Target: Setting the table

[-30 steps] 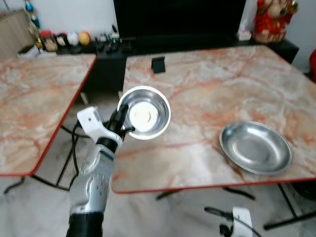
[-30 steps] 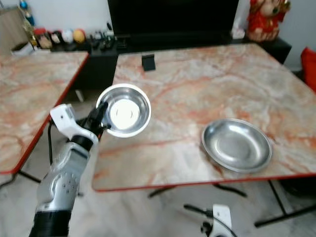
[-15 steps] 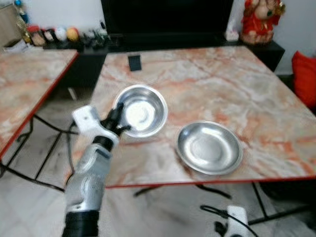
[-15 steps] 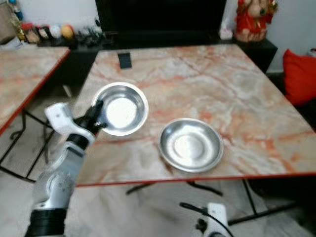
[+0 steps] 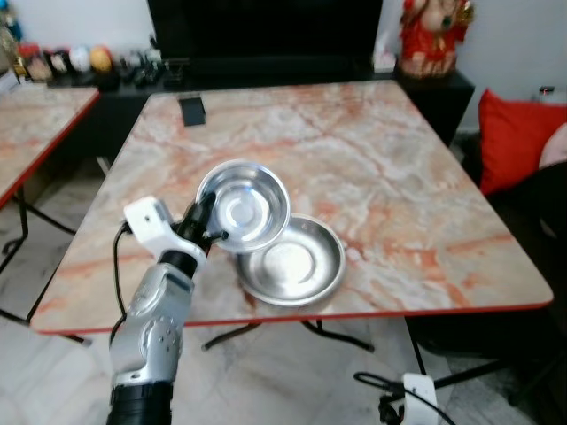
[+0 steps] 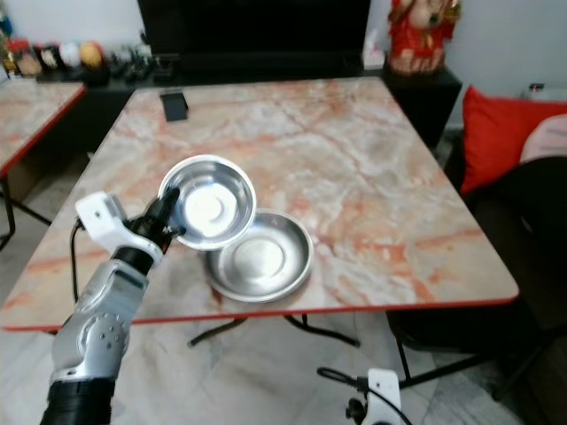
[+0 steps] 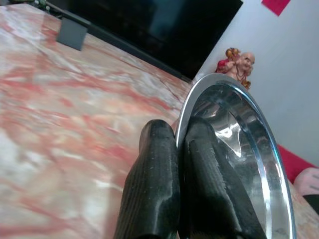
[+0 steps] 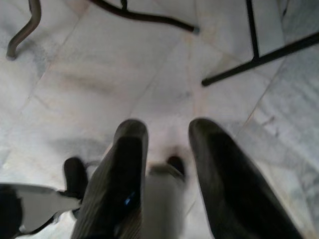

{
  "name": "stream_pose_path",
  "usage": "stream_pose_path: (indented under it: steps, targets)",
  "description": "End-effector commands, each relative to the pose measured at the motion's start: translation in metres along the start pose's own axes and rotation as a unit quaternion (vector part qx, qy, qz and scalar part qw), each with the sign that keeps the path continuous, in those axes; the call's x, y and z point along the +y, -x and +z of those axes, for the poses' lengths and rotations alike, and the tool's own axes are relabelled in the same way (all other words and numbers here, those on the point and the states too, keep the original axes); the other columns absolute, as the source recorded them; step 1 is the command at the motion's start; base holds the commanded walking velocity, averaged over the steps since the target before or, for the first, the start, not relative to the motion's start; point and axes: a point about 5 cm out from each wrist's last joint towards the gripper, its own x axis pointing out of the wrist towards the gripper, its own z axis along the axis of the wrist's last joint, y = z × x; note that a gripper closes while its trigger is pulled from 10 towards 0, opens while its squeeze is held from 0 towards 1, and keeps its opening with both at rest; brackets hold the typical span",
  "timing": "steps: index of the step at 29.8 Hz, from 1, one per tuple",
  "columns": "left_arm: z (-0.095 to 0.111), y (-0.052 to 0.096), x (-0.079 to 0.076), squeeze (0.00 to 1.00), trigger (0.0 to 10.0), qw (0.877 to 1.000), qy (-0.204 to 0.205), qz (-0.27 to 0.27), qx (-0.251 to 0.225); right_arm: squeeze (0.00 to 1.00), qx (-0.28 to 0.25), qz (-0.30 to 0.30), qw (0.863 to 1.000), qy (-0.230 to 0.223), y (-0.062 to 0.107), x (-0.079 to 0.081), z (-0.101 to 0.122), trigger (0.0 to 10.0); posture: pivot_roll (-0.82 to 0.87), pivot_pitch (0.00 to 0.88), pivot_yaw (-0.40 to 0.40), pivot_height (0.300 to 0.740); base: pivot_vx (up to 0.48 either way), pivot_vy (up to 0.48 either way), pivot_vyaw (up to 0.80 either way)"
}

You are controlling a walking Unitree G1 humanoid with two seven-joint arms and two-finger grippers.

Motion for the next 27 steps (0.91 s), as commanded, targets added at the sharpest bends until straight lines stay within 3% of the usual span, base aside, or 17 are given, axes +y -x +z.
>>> stream_pose_path:
  steps: [1, 14, 27]
  targets:
    - [0.002, -0.003, -0.006, 0.0, 10.0, 1.0, -0.002, -0.011, -0.002, 0.0, 0.0, -0.006, 1.0, 0.003, 0.0, -0.005, 0.001, 10.0, -0.07, 0.0, 0.043, 0.74, 0.0, 0.0, 0.0]
    - [-0.001, -0.002, -0.005, 0.0, 10.0, 1.0, -0.005, -0.022, 0.017, 0.0, -0.001, -0.007, 1.0, 0.003, 0.0, -0.005, 0.002, 10.0, -0.06, 0.0, 0.038, 0.74, 0.0, 0.0, 0.0]
    - [-0.011, -0.004, 0.004, 0.0, 10.0, 0.993, -0.003, -0.012, 0.115, 0.0, 0.001, -0.003, 1.0, 0.003, 0.0, -0.004, 0.003, 10.0, -0.06, 0.0, 0.039, 0.74, 0.0, 0.0, 0.0]
